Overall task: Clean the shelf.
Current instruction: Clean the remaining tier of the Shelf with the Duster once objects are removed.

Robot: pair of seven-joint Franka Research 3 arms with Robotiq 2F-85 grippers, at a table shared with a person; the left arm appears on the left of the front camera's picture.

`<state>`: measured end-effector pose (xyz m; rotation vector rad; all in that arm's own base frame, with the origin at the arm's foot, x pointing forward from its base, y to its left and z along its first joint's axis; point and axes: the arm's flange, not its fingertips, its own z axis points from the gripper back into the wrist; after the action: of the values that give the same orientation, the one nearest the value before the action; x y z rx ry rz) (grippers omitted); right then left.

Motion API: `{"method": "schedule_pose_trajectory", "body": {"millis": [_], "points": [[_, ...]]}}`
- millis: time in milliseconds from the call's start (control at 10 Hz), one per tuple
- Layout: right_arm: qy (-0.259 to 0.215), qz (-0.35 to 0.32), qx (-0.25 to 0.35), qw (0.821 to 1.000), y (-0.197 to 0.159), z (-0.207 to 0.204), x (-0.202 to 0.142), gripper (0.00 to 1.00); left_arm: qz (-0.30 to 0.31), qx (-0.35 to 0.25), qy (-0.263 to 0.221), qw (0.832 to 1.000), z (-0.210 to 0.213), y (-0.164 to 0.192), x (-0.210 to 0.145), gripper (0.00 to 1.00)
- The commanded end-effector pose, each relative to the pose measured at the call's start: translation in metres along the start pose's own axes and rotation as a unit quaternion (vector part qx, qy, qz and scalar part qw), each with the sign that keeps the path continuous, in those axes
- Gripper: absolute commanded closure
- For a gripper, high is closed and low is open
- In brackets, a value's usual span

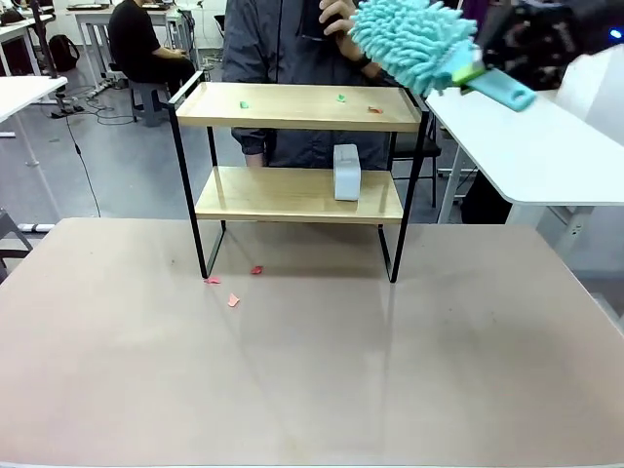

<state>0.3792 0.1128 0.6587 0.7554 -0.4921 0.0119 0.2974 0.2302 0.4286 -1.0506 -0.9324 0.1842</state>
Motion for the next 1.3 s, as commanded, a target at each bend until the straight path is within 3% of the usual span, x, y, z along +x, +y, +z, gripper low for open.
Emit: {"method": "schedule_pose_trajectory", "body": {"millis": [0, 600, 1200], "points": [[-0.004, -0.027, -0.036, 0.999, 0.007, 0.001, 0.006, 0.87, -0.01, -0.008, -0.01, 1.0, -0.001, 0.0, -0.003, 0.0], [0.002, -0.02, -0.083, 0.996, 0.001, -0.012, -0.024, 0.87, -0.01, -0.008, -0.01, 1.0, -0.001, 0.0, -0.003, 0.0], [0.051, 0.013, -0.058, 0.997, 0.032, -0.058, -0.02, 0.87, -0.01, -0.008, -0.01, 1.0, -0.001, 0.0, -0.003, 0.0]]}}
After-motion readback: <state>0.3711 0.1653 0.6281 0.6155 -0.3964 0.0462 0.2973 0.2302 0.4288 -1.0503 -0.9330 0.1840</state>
